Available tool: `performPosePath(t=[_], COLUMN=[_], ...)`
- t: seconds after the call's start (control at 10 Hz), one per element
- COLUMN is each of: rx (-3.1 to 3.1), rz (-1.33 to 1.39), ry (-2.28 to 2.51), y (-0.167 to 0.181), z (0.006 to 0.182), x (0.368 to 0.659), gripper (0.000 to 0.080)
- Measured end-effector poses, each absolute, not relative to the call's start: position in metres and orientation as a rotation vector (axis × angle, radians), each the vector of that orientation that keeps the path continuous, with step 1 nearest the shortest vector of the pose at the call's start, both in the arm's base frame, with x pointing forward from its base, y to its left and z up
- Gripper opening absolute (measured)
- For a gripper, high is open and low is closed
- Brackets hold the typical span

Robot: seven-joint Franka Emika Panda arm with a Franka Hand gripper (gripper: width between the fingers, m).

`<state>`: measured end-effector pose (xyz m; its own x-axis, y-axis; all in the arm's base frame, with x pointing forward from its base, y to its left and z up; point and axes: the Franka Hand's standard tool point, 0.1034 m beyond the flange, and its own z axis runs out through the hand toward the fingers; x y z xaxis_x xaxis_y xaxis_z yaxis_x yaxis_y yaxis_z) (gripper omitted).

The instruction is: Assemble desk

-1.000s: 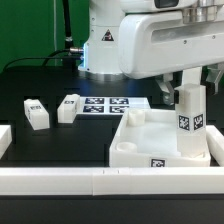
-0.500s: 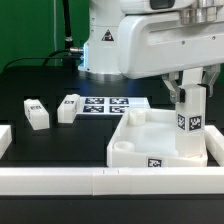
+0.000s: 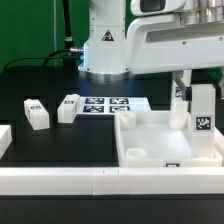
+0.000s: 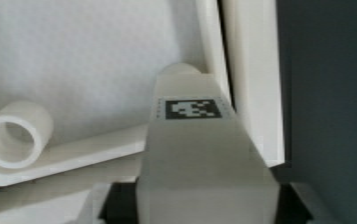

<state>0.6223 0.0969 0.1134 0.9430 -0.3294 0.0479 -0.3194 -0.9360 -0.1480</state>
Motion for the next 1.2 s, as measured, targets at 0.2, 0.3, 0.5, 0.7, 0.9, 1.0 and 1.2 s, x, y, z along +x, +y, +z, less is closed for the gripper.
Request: performPosePath(t=[0.2,0.3,0.5,0.7,0.9,1.0,1.2], rx=[-2.900,-2.852,-2.776,-2.696,-2.725,-2.766,-2.805], rz=[-0.084,-0.074,-0.060,-0.047,-0.051,-0.058,-0.056], ry=[0.758,0.918,1.135,1.306,1.248,1.156,1.066], y=[0.1044,0.1048,0.1064,0.1060,0.1064,0.1067,0.1106], z=[0.1131,0.1130,0.1128,0.1130,0.1126,0.1125,0.1121], x=[0.6206,0.6206,0.6203,0.6204,0.6201,0.6201,0.6184], gripper=[0.0287,0.0287,0.0288,0.0288,0.0288,0.0477,0.0637])
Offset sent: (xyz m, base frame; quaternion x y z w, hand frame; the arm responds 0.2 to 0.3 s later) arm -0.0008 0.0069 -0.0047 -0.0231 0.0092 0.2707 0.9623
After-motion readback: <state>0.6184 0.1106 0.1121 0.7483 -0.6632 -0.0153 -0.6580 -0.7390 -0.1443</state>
